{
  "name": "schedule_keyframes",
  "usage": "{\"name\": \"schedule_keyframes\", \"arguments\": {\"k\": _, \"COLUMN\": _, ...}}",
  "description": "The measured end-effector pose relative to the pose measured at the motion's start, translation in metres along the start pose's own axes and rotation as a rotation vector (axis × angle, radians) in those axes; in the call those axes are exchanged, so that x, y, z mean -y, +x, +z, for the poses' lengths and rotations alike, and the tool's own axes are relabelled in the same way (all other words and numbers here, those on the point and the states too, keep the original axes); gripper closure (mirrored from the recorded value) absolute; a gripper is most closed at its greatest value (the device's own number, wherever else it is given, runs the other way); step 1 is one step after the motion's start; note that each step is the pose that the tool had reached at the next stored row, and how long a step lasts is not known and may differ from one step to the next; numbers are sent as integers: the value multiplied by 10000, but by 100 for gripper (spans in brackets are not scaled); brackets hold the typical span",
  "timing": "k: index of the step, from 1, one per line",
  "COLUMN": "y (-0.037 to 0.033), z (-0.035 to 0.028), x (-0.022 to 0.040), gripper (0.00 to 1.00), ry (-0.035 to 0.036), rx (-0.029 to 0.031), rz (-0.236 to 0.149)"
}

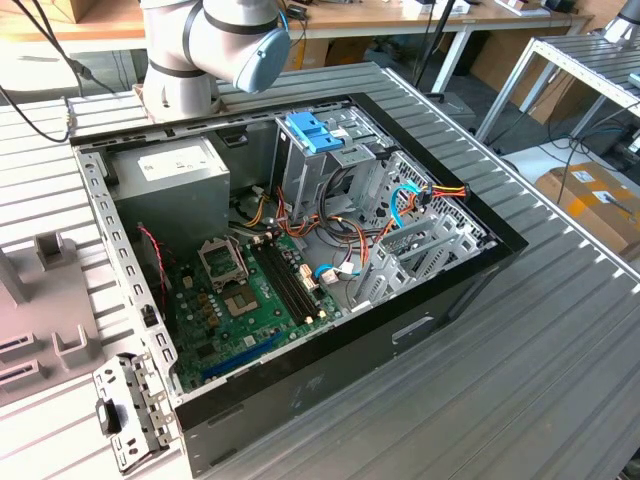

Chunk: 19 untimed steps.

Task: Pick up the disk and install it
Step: 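Pick up the disk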

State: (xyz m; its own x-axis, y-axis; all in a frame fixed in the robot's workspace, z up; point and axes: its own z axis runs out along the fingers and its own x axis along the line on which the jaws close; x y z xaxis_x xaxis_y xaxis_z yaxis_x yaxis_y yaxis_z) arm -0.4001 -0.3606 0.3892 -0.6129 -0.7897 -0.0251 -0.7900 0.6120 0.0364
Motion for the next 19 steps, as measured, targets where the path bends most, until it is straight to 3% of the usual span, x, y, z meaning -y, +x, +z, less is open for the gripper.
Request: {"name": "schedule_keyframes", "arguments": {"k": 19, "y": 0, "z": 0, "x": 0, "gripper": 89, "ry": -23, "rx": -34, "rz": -926}}
